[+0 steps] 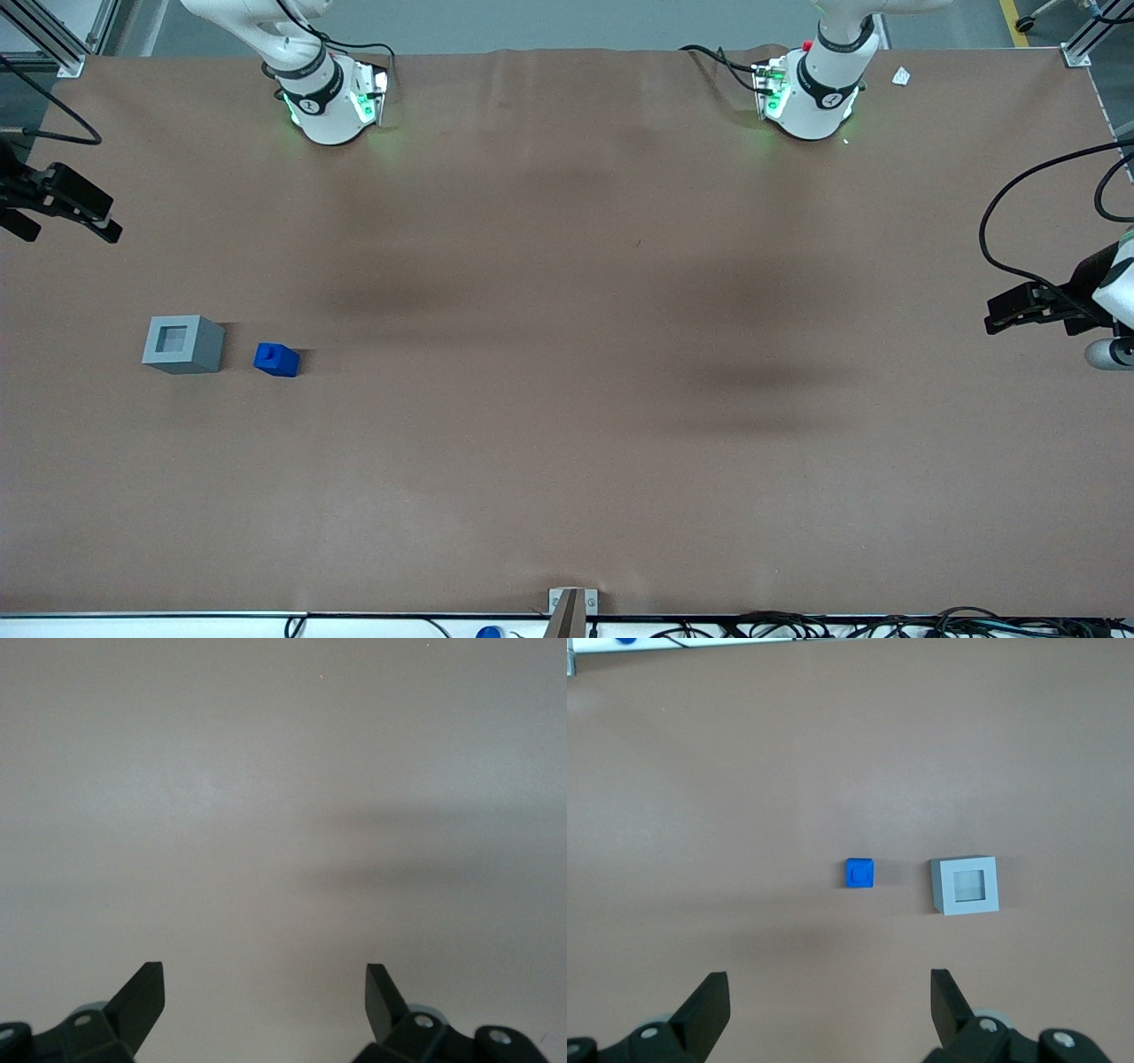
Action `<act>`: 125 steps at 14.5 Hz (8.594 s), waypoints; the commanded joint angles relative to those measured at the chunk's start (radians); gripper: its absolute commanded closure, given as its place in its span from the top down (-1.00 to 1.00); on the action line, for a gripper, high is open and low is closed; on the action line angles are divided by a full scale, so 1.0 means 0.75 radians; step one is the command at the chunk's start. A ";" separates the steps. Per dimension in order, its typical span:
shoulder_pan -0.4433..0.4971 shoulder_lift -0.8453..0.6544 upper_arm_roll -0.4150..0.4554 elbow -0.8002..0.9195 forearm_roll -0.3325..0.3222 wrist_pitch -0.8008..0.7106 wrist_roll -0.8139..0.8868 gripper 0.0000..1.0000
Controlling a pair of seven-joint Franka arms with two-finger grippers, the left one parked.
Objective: Insert blue part into gray base with right arm
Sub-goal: 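Move the open right gripper down over the small blue block, then close the right gripper on the blue block and lift it, then carry the blue block over the gray base's square opening, then lower the blue block into the gray base's opening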
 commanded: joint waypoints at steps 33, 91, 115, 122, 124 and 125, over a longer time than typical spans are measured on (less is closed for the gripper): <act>-0.019 0.551 -0.002 -0.751 0.003 1.218 0.008 0.99; -0.467 0.375 -0.004 -0.648 0.052 0.911 -0.561 -0.67; -0.465 0.402 -0.004 -0.689 0.089 0.973 -0.561 -0.67; -0.465 0.418 -0.004 -0.687 0.091 1.009 -0.561 -0.67; -0.465 0.422 -0.002 -0.687 0.091 1.013 -0.561 -0.67; -0.465 0.426 -0.002 -0.687 0.099 1.013 -0.561 -0.67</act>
